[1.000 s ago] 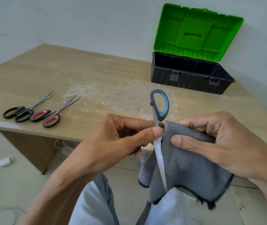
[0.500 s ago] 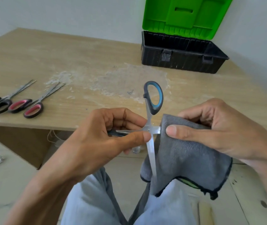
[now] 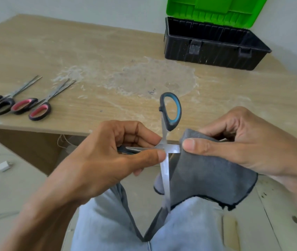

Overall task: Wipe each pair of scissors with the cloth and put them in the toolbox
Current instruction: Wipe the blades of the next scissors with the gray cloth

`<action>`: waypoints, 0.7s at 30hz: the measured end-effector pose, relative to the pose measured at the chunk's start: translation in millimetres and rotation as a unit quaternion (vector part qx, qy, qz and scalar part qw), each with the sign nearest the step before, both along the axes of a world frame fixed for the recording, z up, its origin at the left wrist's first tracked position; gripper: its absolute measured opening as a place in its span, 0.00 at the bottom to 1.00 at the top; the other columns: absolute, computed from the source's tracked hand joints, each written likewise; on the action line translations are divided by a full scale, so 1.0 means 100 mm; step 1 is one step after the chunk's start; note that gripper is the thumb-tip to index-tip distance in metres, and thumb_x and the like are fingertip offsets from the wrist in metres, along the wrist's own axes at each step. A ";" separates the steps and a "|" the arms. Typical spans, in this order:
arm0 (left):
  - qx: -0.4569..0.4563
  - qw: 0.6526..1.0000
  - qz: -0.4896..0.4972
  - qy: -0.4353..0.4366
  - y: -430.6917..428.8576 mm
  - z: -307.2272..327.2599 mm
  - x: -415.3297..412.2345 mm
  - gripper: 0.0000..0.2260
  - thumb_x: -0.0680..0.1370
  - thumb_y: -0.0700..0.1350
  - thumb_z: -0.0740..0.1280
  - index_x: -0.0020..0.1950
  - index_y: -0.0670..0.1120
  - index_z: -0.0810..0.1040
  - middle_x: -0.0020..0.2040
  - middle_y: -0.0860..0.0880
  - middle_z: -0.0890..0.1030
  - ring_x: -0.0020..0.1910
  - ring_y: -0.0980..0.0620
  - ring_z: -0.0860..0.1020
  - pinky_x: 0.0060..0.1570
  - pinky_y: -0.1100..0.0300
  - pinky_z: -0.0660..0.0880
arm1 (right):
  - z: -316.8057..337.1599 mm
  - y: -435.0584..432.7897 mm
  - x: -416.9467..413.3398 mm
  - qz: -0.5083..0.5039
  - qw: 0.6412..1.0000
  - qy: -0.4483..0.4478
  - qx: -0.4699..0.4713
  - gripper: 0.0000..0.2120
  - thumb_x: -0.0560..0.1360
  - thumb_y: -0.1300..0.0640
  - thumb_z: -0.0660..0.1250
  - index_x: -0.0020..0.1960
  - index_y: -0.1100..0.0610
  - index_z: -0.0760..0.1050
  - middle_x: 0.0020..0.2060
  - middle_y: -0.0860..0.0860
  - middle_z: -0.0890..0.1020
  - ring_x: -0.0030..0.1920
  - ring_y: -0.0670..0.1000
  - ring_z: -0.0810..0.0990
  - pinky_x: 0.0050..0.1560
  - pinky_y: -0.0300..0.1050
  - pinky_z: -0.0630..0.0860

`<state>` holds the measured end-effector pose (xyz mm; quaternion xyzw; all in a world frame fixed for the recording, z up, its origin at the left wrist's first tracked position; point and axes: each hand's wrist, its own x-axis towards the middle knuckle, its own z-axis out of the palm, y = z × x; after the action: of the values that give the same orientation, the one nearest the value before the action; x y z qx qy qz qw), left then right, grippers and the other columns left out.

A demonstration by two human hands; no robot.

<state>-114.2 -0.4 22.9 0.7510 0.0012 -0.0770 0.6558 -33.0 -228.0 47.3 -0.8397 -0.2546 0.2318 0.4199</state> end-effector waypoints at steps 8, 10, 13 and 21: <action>-0.011 1.000 -0.013 0.002 0.00 0.00 0.04 0.07 0.66 0.46 0.78 0.41 0.48 0.85 0.36 0.48 0.84 0.27 0.56 0.75 0.32 0.68 0.73 | -0.07 0.02 -0.02 0.024 1.000 0.011 0.001 0.25 0.77 0.39 0.71 0.42 0.62 0.86 0.31 0.66 0.78 0.30 0.65 0.73 0.32 0.52 0.68; -0.010 1.000 -0.010 0.006 0.01 -0.01 0.03 0.07 0.66 0.46 0.78 0.41 0.48 0.85 0.36 0.48 0.83 0.27 0.56 0.75 0.32 0.68 0.72 | -0.06 -0.01 -0.03 0.029 0.999 0.035 0.002 0.25 0.77 0.41 0.68 0.42 0.64 0.85 0.30 0.64 0.73 0.30 0.62 0.70 0.33 0.40 0.67; 0.008 1.000 -0.006 -0.001 -0.01 0.01 0.02 0.07 0.66 0.46 0.78 0.42 0.49 0.85 0.37 0.47 0.84 0.27 0.56 0.76 0.32 0.68 0.74 | -0.05 -0.03 -0.07 0.028 0.998 0.053 0.024 0.15 0.75 0.44 0.71 0.46 0.54 0.89 0.35 0.51 0.87 0.37 0.50 0.86 0.39 0.37 0.79; 0.055 0.998 -0.013 -0.038 -0.16 0.05 -0.02 0.05 0.68 0.45 0.77 0.42 0.48 0.85 0.39 0.49 0.86 0.37 0.55 0.85 0.39 0.63 0.81 | -0.06 0.00 -0.16 0.014 0.999 0.000 0.040 0.10 0.76 0.41 0.73 0.51 0.44 0.90 0.43 0.57 0.90 0.46 0.71 0.86 0.45 0.73 0.80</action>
<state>-115.8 -16.6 27.8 0.7880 -0.0293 -0.0566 0.6124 -49.5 -227.7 41.4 -0.8187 -0.2754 0.2278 0.4494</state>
